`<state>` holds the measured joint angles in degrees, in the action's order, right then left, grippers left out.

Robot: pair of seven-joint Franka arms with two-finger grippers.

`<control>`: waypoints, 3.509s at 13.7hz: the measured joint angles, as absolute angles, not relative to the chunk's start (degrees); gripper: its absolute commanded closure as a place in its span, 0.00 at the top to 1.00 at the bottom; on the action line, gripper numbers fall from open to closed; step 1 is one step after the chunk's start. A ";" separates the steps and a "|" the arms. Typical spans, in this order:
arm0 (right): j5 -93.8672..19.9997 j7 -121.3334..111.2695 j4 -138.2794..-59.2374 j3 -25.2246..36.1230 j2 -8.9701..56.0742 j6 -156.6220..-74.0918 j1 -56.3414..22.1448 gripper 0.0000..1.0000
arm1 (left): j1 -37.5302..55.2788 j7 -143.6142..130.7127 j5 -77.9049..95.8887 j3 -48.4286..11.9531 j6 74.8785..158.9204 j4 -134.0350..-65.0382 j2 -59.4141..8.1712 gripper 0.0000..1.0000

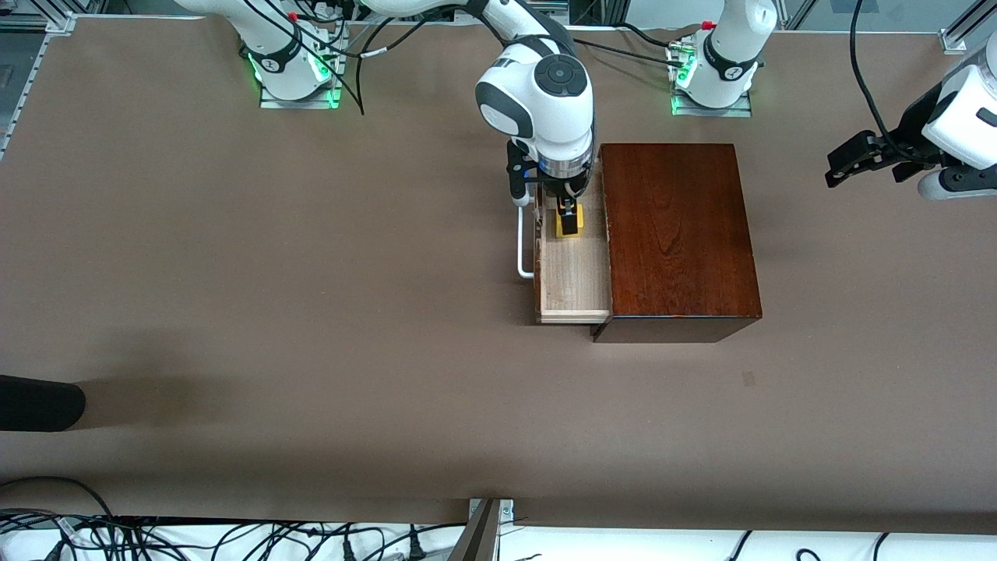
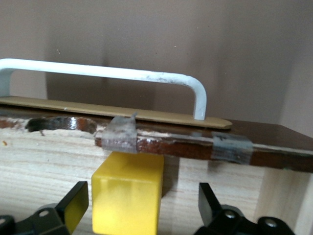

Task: Open drawer, take yellow block, close drawer
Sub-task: 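Lift the yellow cube out and carry it away from the box, then set the yellow cube on the table and open the right gripper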

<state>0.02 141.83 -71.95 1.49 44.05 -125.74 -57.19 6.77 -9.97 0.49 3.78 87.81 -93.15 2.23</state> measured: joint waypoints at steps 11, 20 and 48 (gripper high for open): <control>-0.08 135.75 -64.05 2.53 37.60 -110.11 -54.24 0.00 | 6.66 -9.97 0.51 3.83 88.88 -93.15 1.82 1.00; -3.67 75.57 -64.85 3.29 32.29 -97.38 -31.87 0.00 | 6.76 -9.96 0.51 3.75 90.20 -93.15 1.44 1.00; -3.54 7.89 -68.32 2.66 53.48 -123.10 -16.00 1.00 | 6.96 -9.83 0.57 0.12 91.13 -92.93 -0.93 1.00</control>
<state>-3.54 7.89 -68.32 2.66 53.48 -123.10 -16.00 6.96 -9.83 0.57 0.12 91.13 -92.93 -0.93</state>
